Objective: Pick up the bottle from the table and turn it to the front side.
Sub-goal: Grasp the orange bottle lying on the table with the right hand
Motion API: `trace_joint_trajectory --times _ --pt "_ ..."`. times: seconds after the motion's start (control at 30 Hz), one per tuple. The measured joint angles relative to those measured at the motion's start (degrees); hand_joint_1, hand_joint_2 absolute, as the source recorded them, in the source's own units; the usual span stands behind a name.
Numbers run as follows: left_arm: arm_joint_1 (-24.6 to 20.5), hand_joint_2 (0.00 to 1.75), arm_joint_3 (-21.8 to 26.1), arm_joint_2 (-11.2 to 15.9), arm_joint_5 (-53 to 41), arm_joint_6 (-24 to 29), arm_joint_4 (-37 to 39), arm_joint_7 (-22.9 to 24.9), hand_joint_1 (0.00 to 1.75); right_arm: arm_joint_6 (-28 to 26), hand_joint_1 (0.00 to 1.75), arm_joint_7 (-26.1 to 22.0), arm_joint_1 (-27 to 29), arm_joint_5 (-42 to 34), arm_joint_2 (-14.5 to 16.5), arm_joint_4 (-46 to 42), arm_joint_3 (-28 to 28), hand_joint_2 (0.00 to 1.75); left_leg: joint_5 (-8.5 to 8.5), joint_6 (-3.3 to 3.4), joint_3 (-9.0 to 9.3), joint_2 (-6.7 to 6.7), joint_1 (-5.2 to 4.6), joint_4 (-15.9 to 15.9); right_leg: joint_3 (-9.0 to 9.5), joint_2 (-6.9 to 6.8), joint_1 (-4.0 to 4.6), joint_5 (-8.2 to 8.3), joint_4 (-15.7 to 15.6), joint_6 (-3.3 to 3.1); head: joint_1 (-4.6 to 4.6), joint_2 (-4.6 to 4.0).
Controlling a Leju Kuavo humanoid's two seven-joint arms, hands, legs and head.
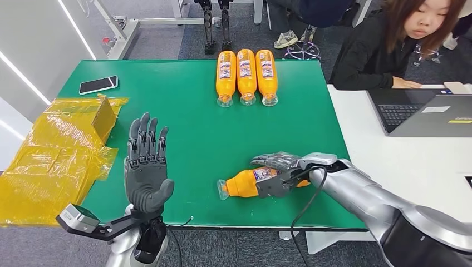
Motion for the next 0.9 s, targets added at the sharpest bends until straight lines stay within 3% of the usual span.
trace_joint_trajectory --times 0.07,0.1,0.4,0.8,0.9 --pt "0.2 1.75 0.0 0.0 -0.1 0.0 -0.3 0.0 0.0 -2.0 1.65 0.3 0.9 0.3 -0.5 -0.5 0.0 1.75 -0.02 0.0 0.08 0.02 0.0 0.0 0.06 0.01 0.0 -0.01 0.0 0.0 0.01 0.0" --pt "0.2 1.75 0.0 0.0 -0.1 0.0 -0.5 0.0 0.0 -3.0 1.75 0.7 1.4 0.7 -0.9 -1.1 0.0 1.75 -0.04 0.01 0.12 0.02 0.0 0.0 0.11 0.02 0.01 -0.01 0.0 0.01 0.01 0.0" --pt "0.3 1.75 0.0 0.0 0.0 0.1 -1.2 0.0 0.0 -8.7 1.75 5.2 7.4 7.1 -6.2 -11.9 -4.9 1.75 -0.07 0.07 0.35 -0.03 0.0 0.0 0.45 -0.03 0.0 -0.04 -0.1 0.08 0.01 0.0" --pt "0.6 1.75 0.0 0.0 -0.6 -0.4 -1.6 0.0 0.0 -11.6 1.75 7.0 13.7 12.6 -7.5 -20.0 -13.4 1.75 -0.08 0.06 0.39 0.01 0.02 0.0 0.46 0.0 0.01 -0.04 -0.1 0.08 0.0 0.0" --pt "0.6 1.75 0.0 0.0 -0.8 -0.5 -1.6 0.0 0.0 -14.6 1.75 7.3 15.2 13.3 -7.7 -21.4 -15.0 1.75 -0.08 0.06 0.38 -0.01 0.02 0.0 0.46 -0.01 0.02 -0.04 -0.1 0.08 0.01 0.0"
